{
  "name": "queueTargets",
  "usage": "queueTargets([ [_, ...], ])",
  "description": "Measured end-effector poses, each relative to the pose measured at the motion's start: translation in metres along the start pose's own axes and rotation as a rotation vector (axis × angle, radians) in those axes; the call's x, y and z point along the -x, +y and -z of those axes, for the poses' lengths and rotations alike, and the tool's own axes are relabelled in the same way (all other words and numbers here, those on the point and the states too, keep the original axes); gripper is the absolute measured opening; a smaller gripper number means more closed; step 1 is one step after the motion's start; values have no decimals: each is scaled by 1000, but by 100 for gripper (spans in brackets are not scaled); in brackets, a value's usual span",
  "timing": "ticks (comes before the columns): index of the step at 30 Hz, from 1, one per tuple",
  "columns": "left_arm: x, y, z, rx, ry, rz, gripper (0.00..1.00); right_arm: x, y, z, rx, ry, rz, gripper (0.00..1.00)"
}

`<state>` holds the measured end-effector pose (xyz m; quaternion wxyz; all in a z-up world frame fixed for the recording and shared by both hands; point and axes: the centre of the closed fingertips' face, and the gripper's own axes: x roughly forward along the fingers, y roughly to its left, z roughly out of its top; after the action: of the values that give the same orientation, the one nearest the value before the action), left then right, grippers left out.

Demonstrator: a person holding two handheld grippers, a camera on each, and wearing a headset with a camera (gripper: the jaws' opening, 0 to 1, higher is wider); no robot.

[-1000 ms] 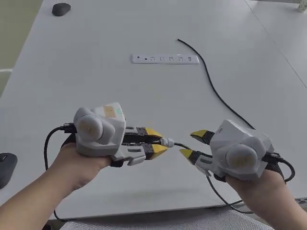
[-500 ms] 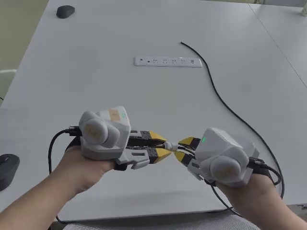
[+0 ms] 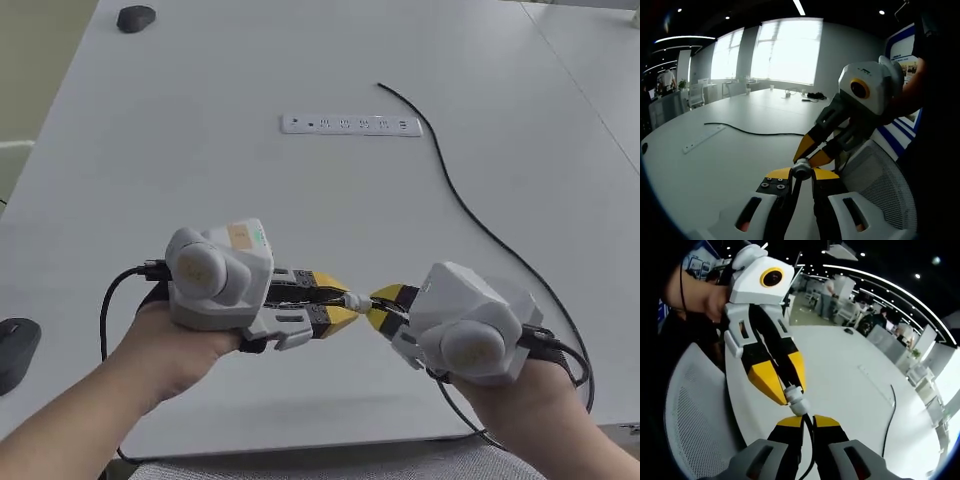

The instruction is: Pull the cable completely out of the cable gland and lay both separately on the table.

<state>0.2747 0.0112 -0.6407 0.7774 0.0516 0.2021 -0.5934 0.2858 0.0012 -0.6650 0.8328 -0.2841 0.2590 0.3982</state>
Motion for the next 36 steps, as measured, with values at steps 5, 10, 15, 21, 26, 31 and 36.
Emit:
queueTargets([
  [5, 0, 1, -1, 4, -10, -6, 15, 1, -5, 4, -24, 8, 20, 2],
  [10, 2, 3, -1, 4, -10, -7, 15, 2, -11, 14, -90, 20, 34, 1],
  [15, 2, 3, -1, 5, -13, -9, 15, 4, -17, 25, -192, 23, 47, 2],
  [21, 2, 4, -3, 5, -17, -10, 15, 4, -22, 36, -306, 25, 53, 2],
  [26, 2, 5, -5, 6, -22, -13, 16, 3, -28, 47, -424, 32, 64, 2],
  [31, 3, 6, -5, 8, -23, -14, 16, 3, -30, 61, -528, 54, 65, 2],
  [36, 4, 7, -3, 9, -20, -17, 16, 1, -31, 75, -615, 67, 67, 2],
])
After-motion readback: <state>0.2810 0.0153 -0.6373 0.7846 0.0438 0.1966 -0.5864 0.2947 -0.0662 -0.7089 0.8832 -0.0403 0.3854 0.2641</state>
